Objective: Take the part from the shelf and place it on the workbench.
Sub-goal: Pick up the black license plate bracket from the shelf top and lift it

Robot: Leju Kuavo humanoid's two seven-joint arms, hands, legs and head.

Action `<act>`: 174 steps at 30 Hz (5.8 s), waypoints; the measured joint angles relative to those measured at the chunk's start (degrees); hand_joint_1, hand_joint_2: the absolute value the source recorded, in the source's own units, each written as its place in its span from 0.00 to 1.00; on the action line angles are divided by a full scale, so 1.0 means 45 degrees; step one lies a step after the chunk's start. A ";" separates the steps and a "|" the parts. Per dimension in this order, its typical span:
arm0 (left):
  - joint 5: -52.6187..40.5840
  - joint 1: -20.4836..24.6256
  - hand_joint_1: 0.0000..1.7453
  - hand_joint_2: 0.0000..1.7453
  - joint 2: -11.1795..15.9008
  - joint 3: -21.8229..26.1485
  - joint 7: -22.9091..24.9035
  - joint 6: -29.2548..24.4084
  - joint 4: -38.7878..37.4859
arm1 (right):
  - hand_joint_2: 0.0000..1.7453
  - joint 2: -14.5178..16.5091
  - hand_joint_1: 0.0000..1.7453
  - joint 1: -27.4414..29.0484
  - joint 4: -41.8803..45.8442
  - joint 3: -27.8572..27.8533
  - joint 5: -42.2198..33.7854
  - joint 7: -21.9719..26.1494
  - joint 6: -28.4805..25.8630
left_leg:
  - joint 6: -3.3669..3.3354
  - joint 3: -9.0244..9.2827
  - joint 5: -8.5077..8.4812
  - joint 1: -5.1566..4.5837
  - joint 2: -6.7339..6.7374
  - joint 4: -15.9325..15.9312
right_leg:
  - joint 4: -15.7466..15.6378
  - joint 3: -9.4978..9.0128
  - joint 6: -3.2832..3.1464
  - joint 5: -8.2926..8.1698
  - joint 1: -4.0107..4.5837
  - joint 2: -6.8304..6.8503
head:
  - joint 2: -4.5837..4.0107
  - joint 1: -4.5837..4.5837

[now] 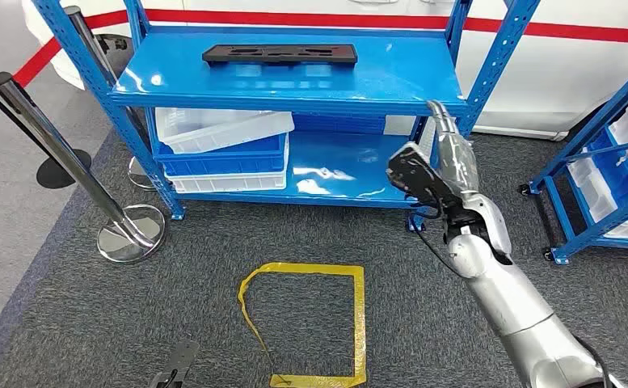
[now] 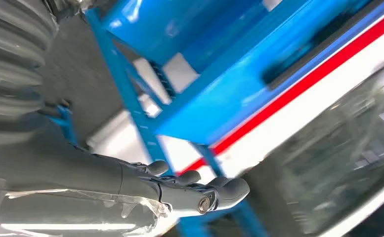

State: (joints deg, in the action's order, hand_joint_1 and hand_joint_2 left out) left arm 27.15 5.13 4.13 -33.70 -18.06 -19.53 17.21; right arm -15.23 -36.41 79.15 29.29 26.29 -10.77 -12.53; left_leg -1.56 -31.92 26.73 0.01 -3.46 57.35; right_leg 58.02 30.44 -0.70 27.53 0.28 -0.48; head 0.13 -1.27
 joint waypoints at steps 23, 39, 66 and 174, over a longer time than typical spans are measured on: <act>0.0307 0.0361 0.00 0.00 0.0211 -0.0660 -0.0386 0.0385 -0.0140 | 1.00 0.1906 0.00 -0.3953 0.0157 0.6127 0.4784 -0.0159 0.5810 | 0.0004 -0.0035 -0.0003 0.0004 -0.0019 0.0000 | 0.0005 0.0035 -0.0001 0.0001 0.0020 0.0023 | 0.0000 -0.0005; 0.0312 0.0458 0.00 0.00 0.0336 -0.0975 -0.0454 0.0679 -0.0250 | 0.00 0.2408 0.00 -0.4244 -0.0672 0.7647 0.5146 -0.0598 0.5148 | 0.0402 0.0101 0.0304 0.0424 -0.0072 0.0096 | 0.0690 0.1373 0.0650 -0.0717 -0.0531 -0.0166 | 0.0000 0.0085; 0.0137 0.0688 0.00 0.00 0.0392 -0.1586 -0.0117 0.1490 -0.0284 | 1.00 0.3237 0.00 -0.3154 -0.1147 0.5620 0.3556 -0.1771 0.1359 | -0.0102 -0.0644 -0.0466 0.0080 0.0621 0.0052 | 0.3041 0.2444 0.0339 0.0302 -0.0216 0.0121 | 0.0000 -0.0015; 0.1084 -0.0114 0.00 0.00 0.1711 -0.1739 0.1780 0.1813 -0.0634 | 0.25 0.3193 0.00 -0.2985 -0.3253 0.5580 0.3595 -0.1930 0.2518 | 0.0703 -0.2563 0.1038 0.0279 0.0726 0.2501 | -0.0083 -0.0629 -0.0336 0.0537 -0.0195 -0.0029 | 0.0000 -0.0532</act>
State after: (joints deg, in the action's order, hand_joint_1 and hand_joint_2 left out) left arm 32.03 4.62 11.83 -41.53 -10.05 -11.37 14.36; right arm -0.86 -49.84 64.51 54.40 42.46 -19.46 -1.20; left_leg 1.60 -43.45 31.40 1.26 -0.20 68.60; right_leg 57.64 27.61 -2.21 29.94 -0.60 -0.61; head 0.13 -3.66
